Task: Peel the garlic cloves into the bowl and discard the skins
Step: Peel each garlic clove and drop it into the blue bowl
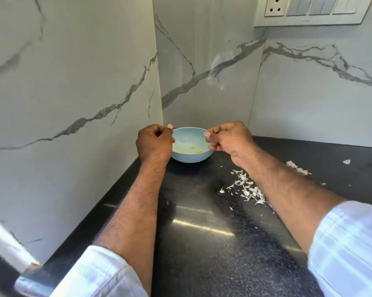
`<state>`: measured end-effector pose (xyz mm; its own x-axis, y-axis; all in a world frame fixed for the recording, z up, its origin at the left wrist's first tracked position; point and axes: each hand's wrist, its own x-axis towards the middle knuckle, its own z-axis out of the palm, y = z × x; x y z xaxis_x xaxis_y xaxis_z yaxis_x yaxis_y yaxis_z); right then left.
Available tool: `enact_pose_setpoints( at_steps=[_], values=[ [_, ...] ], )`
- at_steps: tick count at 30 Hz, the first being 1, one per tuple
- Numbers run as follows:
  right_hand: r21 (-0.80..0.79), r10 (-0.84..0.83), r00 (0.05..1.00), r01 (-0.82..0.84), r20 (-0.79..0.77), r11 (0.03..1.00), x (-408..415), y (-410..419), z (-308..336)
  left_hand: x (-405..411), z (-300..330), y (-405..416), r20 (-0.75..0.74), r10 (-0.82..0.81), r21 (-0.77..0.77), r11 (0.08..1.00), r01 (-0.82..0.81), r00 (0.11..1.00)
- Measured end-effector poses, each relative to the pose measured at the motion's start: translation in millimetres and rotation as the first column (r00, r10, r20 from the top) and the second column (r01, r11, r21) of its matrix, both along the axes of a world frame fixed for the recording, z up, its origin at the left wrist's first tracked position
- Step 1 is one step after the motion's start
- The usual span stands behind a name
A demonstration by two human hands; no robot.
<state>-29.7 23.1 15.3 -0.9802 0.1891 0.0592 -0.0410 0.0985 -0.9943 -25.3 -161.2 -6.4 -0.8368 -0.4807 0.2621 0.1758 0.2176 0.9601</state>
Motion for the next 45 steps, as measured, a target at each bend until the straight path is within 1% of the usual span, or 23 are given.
enact_pose_setpoints(
  at_steps=[3, 6, 9, 11, 14, 17, 19, 20, 22, 23, 25, 27, 29, 30, 31, 32, 33, 34, 36, 38, 41, 43, 45],
  values=[
    [0.109, -0.043, 0.999, 0.042, 0.009, 0.993, -13, -2, 0, -3, -1, -1, 0.011, 0.023, 0.009, 1.000, -0.023, 1.000],
    [0.106, -0.044, 0.999, 0.043, 0.011, 0.993, -12, 8, 3, -4, -2, 0, 0.012, 0.022, -0.006, 1.000, -0.022, 1.000],
    [0.105, -0.030, 1.000, 0.029, 0.009, 0.994, 2, 28, 8, -3, -4, 6, -0.028, -0.033, -0.029, 0.999, 0.032, 0.999],
    [0.136, -0.034, 0.999, 0.037, -0.029, 0.990, 16, 42, 8, 1, -5, 13, -0.065, -0.108, -0.066, 0.992, 0.104, 0.992],
    [0.215, -0.015, 0.994, 0.039, -0.109, 0.976, 46, 74, 4, 15, -6, 37, -0.130, -0.266, -0.211, 0.949, 0.236, 0.955],
    [0.315, 0.004, 0.988, 0.045, -0.153, 0.948, 73, 117, 1, 35, -9, 70, -0.130, -0.520, -0.329, 0.826, 0.458, 0.844],
    [0.315, 0.047, 0.995, -0.016, -0.089, 0.949, 88, 148, 1, 52, -5, 92, -0.097, -0.637, -0.299, 0.752, 0.588, 0.765],
    [0.324, 0.034, 0.998, -0.013, -0.061, 0.946, 93, 160, 0, 57, -3, 102, -0.069, -0.658, -0.281, 0.734, 0.619, 0.749],
    [0.387, -0.049, 0.993, 0.087, -0.106, 0.918, 99, 183, -3, 59, -1, 119, -0.010, -0.639, -0.289, 0.738, 0.609, 0.770],
    [0.418, -0.071, 0.986, 0.129, -0.152, 0.899, 101, 191, -5, 57, -1, 125, 0.012, -0.595, -0.338, 0.754, 0.564, 0.803],
    [0.469, -0.040, 0.989, 0.104, -0.144, 0.877, 103, 201, -7, 50, -3, 137, 0.029, -0.556, -0.400, 0.755, 0.519, 0.831],
    [0.526, -0.059, 0.981, 0.149, -0.184, 0.837, 100, 207, -13, 47, -2, 148, 0.074, -0.604, -0.348, 0.730, 0.589, 0.793],
    [0.497, -0.077, 0.970, 0.185, -0.229, 0.848, 94, 212, -18, 43, -6, 158, 0.064, -0.629, -0.325, 0.721, 0.612, 0.775],
    [0.502, -0.061, 0.976, 0.161, -0.210, 0.849, 92, 212, -21, 41, -8, 163, 0.056, -0.636, -0.338, 0.713, 0.614, 0.770],
    [0.557, -0.037, 0.984, 0.128, -0.172, 0.821, 89, 212, -26, 41, -12, 166, 0.055, -0.639, -0.360, 0.705, 0.612, 0.768],
    [0.641, -0.027, 0.988, 0.119, -0.153, 0.758, 85, 214, -30, 38, -17, 169, 0.064, -0.645, -0.392, 0.685, 0.614, 0.761],
    [0.723, -0.027, 0.986, 0.139, -0.165, 0.677, 81, 213, -32, 35, -20, 171, 0.081, -0.651, -0.430, 0.660, 0.616, 0.754],
    [0.764, -0.022, 0.979, 0.170, -0.200, 0.623, 76, 213, -32, 30, -24, 172, 0.098, -0.652, -0.472, 0.635, 0.612, 0.752],
    [0.773, 0.045, 0.969, 0.165, -0.242, 0.613, 65, 212, -30, 24, -27, 168, 0.126, -0.614, -0.550, 0.610, 0.570, 0.779],
    [0.820, 0.136, 0.973, 0.077, -0.186, 0.567, 51, 211, -31, 17, -29, 163, 0.118, -0.570, -0.595, 0.615, 0.517, 0.813],
    [0.920, 0.237, 0.970, -0.038, -0.060, 0.391, 34, 207, -39, 8, -33, 155, 0.105, -0.523, -0.591, 0.651, 0.476, 0.846],
    [0.958, 0.280, 0.960, -0.061, -0.021, 0.281, 26, 204, -43, 5, -35, 154, 0.096, -0.505, -0.588, 0.666, 0.458, 0.858],
    [0.969, 0.290, 0.957, -0.048, -0.025, 0.243, 23, 201, -46, 3, -36, 155, 0.094, -0.507, -0.597, 0.660, 0.456, 0.857]
  ],
)
